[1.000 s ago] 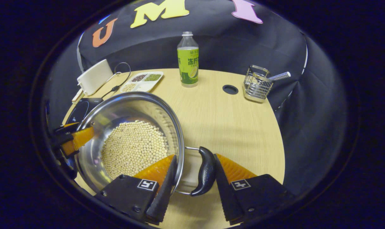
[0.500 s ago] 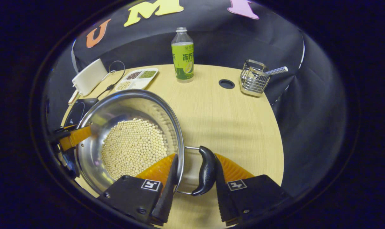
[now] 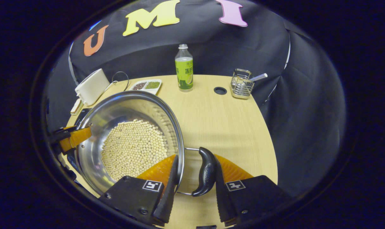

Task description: First push the handle of the pot to place it horizontally, then grasp the pot with both hands and set it on the induction cooktop.

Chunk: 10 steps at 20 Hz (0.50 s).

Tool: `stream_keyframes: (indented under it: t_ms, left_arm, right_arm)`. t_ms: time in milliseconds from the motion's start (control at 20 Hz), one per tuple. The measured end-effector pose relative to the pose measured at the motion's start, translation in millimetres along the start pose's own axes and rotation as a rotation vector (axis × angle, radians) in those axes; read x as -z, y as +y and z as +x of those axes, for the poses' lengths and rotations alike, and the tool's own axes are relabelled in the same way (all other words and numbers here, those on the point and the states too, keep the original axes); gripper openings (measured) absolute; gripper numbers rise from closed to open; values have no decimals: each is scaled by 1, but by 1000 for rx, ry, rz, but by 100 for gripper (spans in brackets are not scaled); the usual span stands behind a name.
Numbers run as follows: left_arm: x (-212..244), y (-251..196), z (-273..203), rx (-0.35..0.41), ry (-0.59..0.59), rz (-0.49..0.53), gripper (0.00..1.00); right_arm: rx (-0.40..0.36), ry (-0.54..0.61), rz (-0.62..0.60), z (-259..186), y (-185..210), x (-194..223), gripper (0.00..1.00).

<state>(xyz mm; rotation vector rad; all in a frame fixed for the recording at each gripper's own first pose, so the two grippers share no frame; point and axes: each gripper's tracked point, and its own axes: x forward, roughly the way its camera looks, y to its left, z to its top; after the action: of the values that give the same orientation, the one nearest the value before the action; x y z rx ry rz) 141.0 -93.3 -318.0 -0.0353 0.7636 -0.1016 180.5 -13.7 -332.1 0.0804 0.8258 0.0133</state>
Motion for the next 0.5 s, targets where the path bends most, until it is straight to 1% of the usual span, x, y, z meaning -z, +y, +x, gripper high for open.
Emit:
stream_keyframes:
  t_ms: [100,450,500]
  left_arm:
    - [-3,16,-12,9,-11,3,58]
    - [0,87,-45,-11,-24,7,58]
    - [1,98,-50,-18,-26,6,58]
  right_arm:
    - [4,-16,-1,-11,18,1,57]
    - [-14,-33,5,-39,94,10,57]
    - [-20,-33,4,-40,105,11,59]
